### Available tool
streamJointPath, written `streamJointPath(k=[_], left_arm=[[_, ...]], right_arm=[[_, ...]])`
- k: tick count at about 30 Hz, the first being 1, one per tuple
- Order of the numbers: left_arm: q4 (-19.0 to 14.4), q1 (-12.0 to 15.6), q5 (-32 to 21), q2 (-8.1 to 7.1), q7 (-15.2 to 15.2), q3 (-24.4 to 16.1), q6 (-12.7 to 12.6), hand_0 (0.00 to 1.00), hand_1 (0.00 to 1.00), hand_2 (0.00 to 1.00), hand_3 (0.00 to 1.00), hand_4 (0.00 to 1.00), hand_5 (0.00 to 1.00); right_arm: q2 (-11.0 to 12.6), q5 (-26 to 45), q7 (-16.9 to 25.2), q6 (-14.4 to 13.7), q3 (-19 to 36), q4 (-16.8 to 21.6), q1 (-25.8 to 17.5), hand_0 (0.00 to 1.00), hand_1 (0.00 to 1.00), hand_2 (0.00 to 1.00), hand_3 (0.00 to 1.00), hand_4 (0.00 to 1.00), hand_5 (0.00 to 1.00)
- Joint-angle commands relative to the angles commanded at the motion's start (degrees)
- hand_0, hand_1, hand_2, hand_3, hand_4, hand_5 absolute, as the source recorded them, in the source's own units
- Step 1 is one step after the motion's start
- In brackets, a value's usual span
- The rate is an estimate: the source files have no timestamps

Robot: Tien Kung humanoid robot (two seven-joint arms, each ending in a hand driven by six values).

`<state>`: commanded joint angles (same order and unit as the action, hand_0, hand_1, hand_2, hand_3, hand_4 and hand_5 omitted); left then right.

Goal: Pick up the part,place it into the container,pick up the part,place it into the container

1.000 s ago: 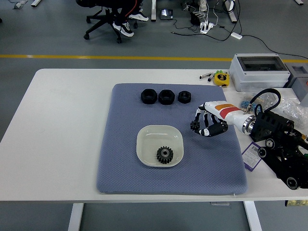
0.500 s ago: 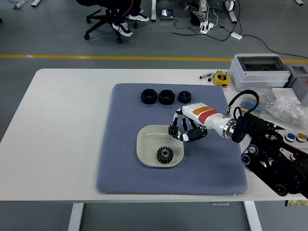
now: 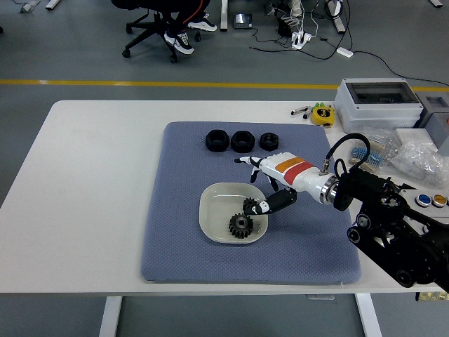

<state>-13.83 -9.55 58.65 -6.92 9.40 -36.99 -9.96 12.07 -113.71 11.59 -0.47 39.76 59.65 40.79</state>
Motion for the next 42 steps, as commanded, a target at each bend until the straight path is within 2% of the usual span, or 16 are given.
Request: streamJointPath(k=[7, 9, 13, 14, 19, 20, 25, 26, 31, 32, 34, 42], left_arm=[[0.01, 0.00, -0.04, 0.02, -0.01, 0.04, -0.01, 0.680, 0.659, 0.628, 0.550, 0.605, 0.571], [0.01, -0.01, -0.11, 0.05, -0.02, 0.07, -0.03, 0.680, 0.661, 0.628, 0.550, 0.605, 0.571], [-0.02, -0.09, -0.30, 0.10, -0.07, 0.25, -0.01, 0.680, 0.661, 0.628, 0.550, 0.605, 0.571], [-0.01, -0.11, -0.31, 0.11, -0.07, 0.24, -0.01, 0.679, 0.664, 0.629, 0.550, 0.605, 0.571], [0.01, -0.13, -0.40, 0.16, -0.11, 0.30, -0.03, 0.679, 0.664, 0.629, 0.550, 0.605, 0.571], [0.01, -0.13, -0.39, 0.17, -0.11, 0.30, -0.04, 0.680, 0.664, 0.628, 0.552, 0.605, 0.570], [0.03, -0.13, -0.32, 0.21, -0.17, 0.34, -0.02, 0.680, 0.664, 0.628, 0.552, 0.605, 0.570], [0.03, -0.11, -0.31, 0.22, -0.16, 0.33, -0.02, 0.679, 0.664, 0.629, 0.551, 0.605, 0.570], [0.07, 0.11, -0.22, 0.29, -0.17, 0.26, -0.04, 0.679, 0.664, 0.629, 0.551, 0.605, 0.570], [0.06, 0.12, -0.13, 0.31, -0.13, 0.18, -0.01, 0.679, 0.664, 0.631, 0.550, 0.605, 0.570], [0.06, 0.18, -0.03, 0.32, -0.14, 0.17, 0.03, 0.679, 0.664, 0.631, 0.550, 0.605, 0.570], [0.08, 0.50, 0.44, 0.48, -0.15, 0.00, 0.11, 0.679, 0.664, 0.627, 0.550, 0.605, 0.570]], right_arm=[[0.11, 0.65, -0.43, -0.72, 1.55, -0.25, -0.39, 0.160, 0.238, 0.573, 0.969, 0.998, 0.539], [0.13, 1.27, -0.74, -1.20, 2.27, -0.52, -0.67, 0.154, 0.227, 0.553, 0.930, 0.998, 0.531], [0.43, 5.19, -2.24, -4.19, 3.97, -1.03, -1.68, 0.154, 0.227, 0.553, 0.930, 0.998, 0.531], [0.62, 6.48, -2.55, -5.07, 4.46, -0.98, -2.05, 0.152, 0.216, 0.494, 0.870, 0.998, 0.500], [1.66, 16.79, -2.59, -8.42, 6.55, 0.07, -4.27, 0.152, 0.216, 0.494, 0.870, 0.998, 0.500], [1.84, 19.03, -2.35, -8.75, 6.95, 0.44, -4.79, 0.287, 0.403, 0.615, 0.844, 0.998, 0.521], [2.33, 30.94, -2.15, -9.00, 10.14, 3.40, -8.12, 0.287, 0.403, 0.615, 0.844, 0.998, 0.521], [2.37, 33.55, -2.43, -8.69, 11.20, 4.09, -9.00, 0.446, 0.584, 0.717, 0.841, 0.998, 0.548], [2.72, 45.84, -3.91, -8.23, 16.12, 6.04, -12.90, 0.446, 0.584, 0.717, 0.841, 0.998, 0.548], [2.77, 48.45, -3.99, -8.19, 16.93, 6.20, -13.49, 0.486, 0.617, 0.747, 0.837, 0.998, 0.533], [2.83, 52.92, -4.31, -8.50, 18.80, 6.57, -15.20, 0.486, 0.617, 0.747, 0.837, 0.998, 0.533], [2.80, 70.71, -5.29, -8.16, 23.68, 6.02, -20.60, 0.512, 0.626, 0.753, 0.823, 0.998, 0.518]])
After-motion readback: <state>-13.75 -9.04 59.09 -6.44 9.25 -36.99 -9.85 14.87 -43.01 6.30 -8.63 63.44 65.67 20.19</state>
